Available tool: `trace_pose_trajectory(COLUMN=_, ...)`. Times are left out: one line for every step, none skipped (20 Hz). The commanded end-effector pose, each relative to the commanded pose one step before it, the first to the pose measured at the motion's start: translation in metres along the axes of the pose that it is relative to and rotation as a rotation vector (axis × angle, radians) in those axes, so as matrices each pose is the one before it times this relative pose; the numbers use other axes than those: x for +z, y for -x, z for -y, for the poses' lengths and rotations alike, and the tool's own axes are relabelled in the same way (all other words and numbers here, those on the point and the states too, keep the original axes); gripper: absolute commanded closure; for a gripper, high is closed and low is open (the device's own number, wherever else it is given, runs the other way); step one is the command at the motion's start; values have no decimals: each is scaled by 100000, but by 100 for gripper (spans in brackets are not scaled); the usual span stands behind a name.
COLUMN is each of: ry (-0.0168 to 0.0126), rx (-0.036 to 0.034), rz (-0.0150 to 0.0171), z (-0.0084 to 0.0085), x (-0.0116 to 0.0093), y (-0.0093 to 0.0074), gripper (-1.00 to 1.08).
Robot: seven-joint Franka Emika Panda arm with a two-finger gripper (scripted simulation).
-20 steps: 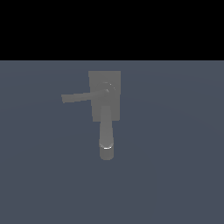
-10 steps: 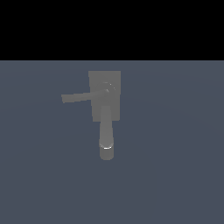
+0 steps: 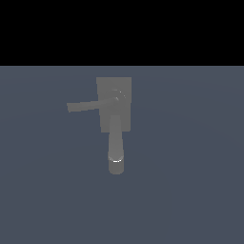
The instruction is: Turn on the faucet by rotating a designated handle.
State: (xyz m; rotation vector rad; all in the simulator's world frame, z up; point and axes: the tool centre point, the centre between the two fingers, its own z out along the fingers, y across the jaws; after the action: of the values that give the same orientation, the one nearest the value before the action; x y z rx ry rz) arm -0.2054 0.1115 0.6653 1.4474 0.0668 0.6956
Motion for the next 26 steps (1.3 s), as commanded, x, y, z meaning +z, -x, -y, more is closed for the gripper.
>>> trace_pose_trajectory(ry=8703, rx=-2706, rz=-5711, z=133, x=-1549, y=-1466, gripper=108)
trace_pose_trajectory(ry=3305, rx=-1205, rz=-2285, z=73, x=-603, y=-616, gripper=108)
trace_pose_trajectory(ry=3246, rx=-1271, rz=-2314, z=92, x=-605, y=-633, gripper=108)
trace_pose_trajectory(ry=3184, rx=-1336, rz=-2343, z=111, x=-607, y=-649, gripper=108)
trace_pose_trajectory(ry=3121, rx=-1401, rz=-2374, z=131, x=-608, y=-667, gripper=108)
trace_pose_trajectory(ry=3054, rx=-1465, rz=-2404, z=152, x=-609, y=-684, gripper=108)
trace_pose_trajectory(ry=2986, rx=-1527, rz=-2435, z=172, x=-610, y=-701, gripper=108)
trace_pose_trajectory(ry=2914, rx=-1589, rz=-2466, z=193, x=-611, y=-718, gripper=108)
trace_pose_trajectory(ry=2841, rx=-1649, rz=-2497, z=215, x=-611, y=-735, gripper=108)
trace_pose_trajectory(ry=2766, rx=-1708, rz=-2529, z=237, x=-612, y=-753, gripper=108)
trace_pose_trajectory(ry=2689, rx=-1765, rz=-2561, z=259, x=-612, y=-770, gripper=108)
trace_pose_trajectory(ry=2610, rx=-1820, rz=-2593, z=281, x=-612, y=-787, gripper=108)
trace_pose_trajectory(ry=2529, rx=-1874, rz=-2625, z=304, x=-612, y=-805, gripper=108)
trace_pose_trajectory(ry=2446, rx=-1926, rz=-2657, z=326, x=-612, y=-822, gripper=108)
trace_pose_trajectory(ry=2362, rx=-1976, rz=-2690, z=349, x=-611, y=-840, gripper=108)
trace_pose_trajectory(ry=2275, rx=-2024, rz=-2722, z=372, x=-610, y=-857, gripper=108)
trace_pose_trajectory(ry=2188, rx=-2070, rz=-2754, z=395, x=-610, y=-874, gripper=108)
trace_pose_trajectory(ry=2098, rx=-2113, rz=-2786, z=418, x=-608, y=-891, gripper=108)
trace_pose_trajectory(ry=2008, rx=-2154, rz=-2818, z=441, x=-607, y=-909, gripper=108)
trace_pose_trajectory(ry=1917, rx=-2193, rz=-2850, z=464, x=-606, y=-926, gripper=108)
trace_pose_trajectory(ry=1824, rx=-2229, rz=-2882, z=487, x=-604, y=-943, gripper=108)
trace_pose_trajectory(ry=1731, rx=-2263, rz=-2914, z=509, x=-602, y=-960, gripper=108)
trace_pose_trajectory(ry=1636, rx=-2295, rz=-2945, z=532, x=-600, y=-977, gripper=108)
trace_pose_trajectory(ry=1541, rx=-2323, rz=-2975, z=554, x=-597, y=-994, gripper=108)
trace_pose_trajectory(ry=1446, rx=-2350, rz=-3006, z=576, x=-594, y=-1011, gripper=108)
trace_pose_trajectory(ry=1350, rx=-2373, rz=-3036, z=598, x=-591, y=-1028, gripper=108)
